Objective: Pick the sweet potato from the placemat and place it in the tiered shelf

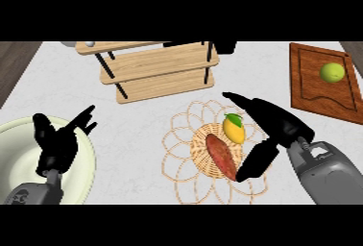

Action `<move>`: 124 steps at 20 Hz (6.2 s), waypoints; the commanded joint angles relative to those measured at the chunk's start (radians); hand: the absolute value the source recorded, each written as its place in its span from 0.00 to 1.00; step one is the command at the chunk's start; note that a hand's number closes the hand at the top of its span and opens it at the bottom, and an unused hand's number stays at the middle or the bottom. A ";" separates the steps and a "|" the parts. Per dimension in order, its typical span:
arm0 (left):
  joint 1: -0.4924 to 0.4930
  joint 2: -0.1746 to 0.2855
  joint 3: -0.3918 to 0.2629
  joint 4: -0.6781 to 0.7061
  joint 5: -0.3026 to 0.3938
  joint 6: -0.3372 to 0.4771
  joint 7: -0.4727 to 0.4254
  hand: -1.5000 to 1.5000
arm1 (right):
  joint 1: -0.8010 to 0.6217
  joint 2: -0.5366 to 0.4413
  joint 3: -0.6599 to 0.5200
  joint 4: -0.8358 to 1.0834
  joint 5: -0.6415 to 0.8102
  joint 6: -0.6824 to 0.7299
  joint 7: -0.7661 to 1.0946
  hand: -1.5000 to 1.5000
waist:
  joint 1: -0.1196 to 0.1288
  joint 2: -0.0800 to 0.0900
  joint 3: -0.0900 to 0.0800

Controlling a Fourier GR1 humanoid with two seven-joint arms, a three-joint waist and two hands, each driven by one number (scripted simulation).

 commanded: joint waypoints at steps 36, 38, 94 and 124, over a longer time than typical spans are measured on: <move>0.081 -0.120 0.037 -0.035 -0.100 -0.013 0.035 0.50 | 0.161 0.200 0.088 0.241 0.530 -0.138 -0.192 0.00 | 0.002 0.006 -0.010; 0.038 -0.077 0.106 0.071 -0.059 -0.087 -0.014 0.50 | 0.129 0.202 0.056 0.272 0.522 -0.114 -0.213 0.00 | 0.000 0.008 -0.011; 0.003 -0.140 0.114 0.064 -0.120 -0.085 0.054 0.50 | -0.976 0.391 -0.096 0.348 0.501 -0.388 0.350 1.00 | 0.006 0.007 -0.012; 0.018 -0.105 0.143 -0.012 -0.123 -0.136 0.072 0.50 | -1.151 0.360 -0.298 1.164 0.562 -0.499 -0.279 1.00 | 0.043 0.019 -0.012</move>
